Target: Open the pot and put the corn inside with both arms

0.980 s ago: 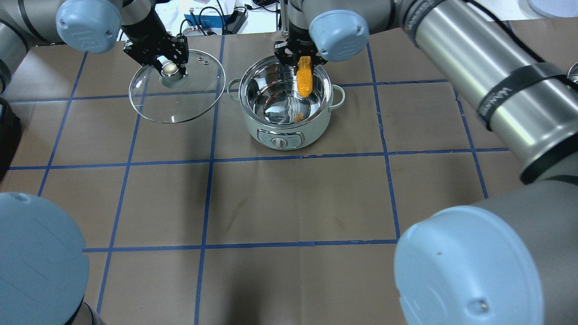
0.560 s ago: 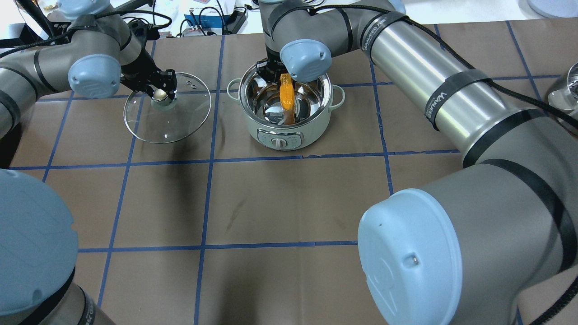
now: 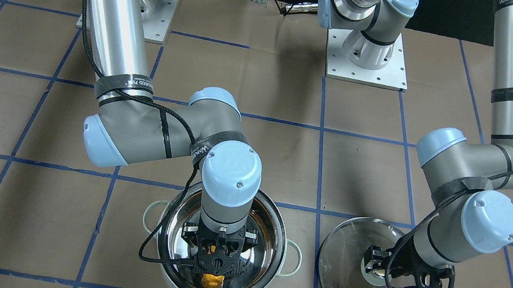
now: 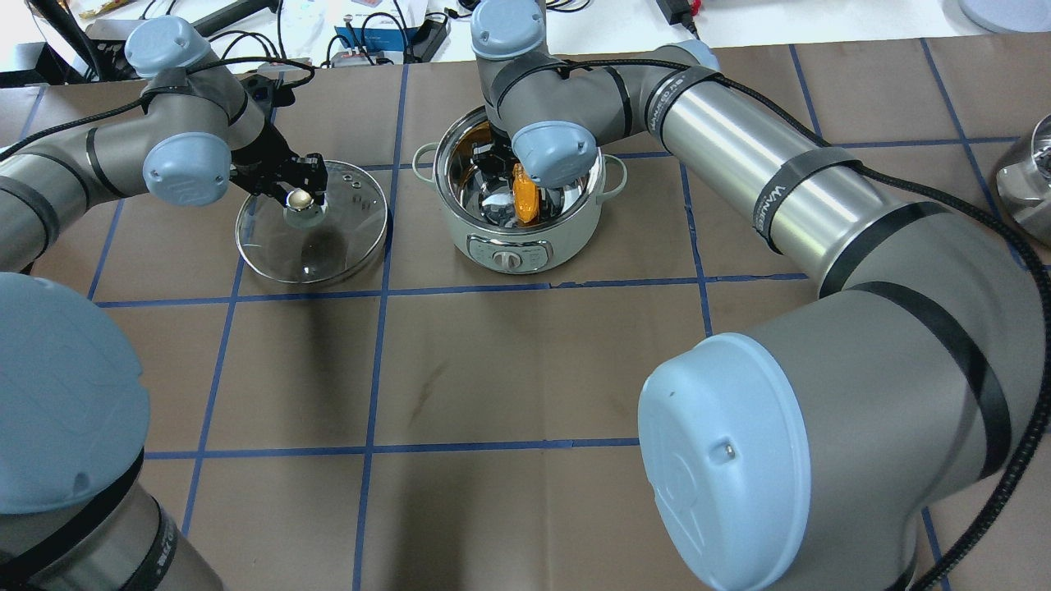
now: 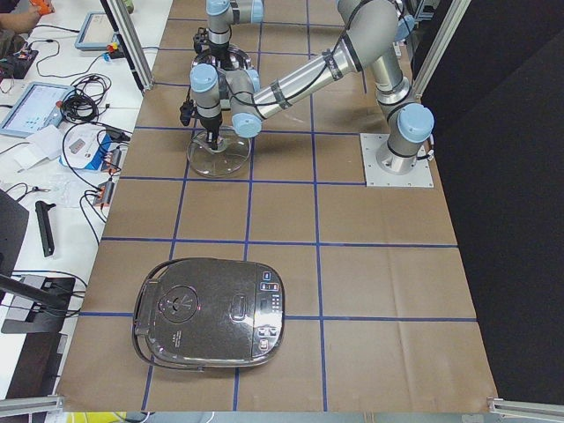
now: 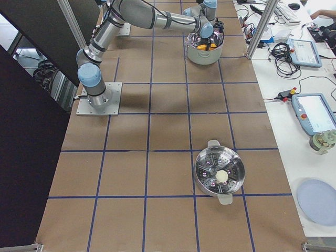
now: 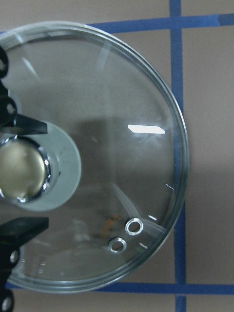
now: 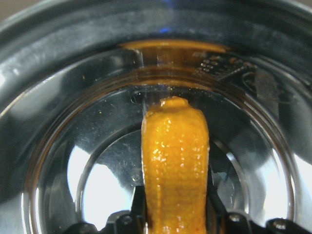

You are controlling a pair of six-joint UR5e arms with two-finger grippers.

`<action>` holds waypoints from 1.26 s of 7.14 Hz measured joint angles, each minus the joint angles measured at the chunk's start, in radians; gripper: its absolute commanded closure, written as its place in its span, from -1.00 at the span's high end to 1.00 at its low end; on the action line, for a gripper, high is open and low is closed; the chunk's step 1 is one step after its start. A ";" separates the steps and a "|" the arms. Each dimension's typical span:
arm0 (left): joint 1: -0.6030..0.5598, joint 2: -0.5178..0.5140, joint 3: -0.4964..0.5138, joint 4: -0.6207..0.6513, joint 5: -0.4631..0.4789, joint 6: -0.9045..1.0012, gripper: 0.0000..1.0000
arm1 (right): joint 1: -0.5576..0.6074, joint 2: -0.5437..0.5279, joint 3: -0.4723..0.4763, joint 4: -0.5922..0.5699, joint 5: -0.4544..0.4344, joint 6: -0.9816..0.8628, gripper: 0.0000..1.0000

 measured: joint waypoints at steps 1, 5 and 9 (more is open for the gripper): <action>-0.018 0.033 0.009 -0.033 0.000 -0.050 1.00 | 0.000 -0.030 0.002 0.014 0.003 -0.009 1.00; -0.063 0.286 0.076 -0.414 0.026 -0.097 1.00 | -0.035 -0.305 0.015 0.307 0.005 -0.023 1.00; -0.106 0.511 0.042 -0.659 0.063 -0.115 1.00 | -0.216 -0.643 0.218 0.508 0.019 -0.202 0.96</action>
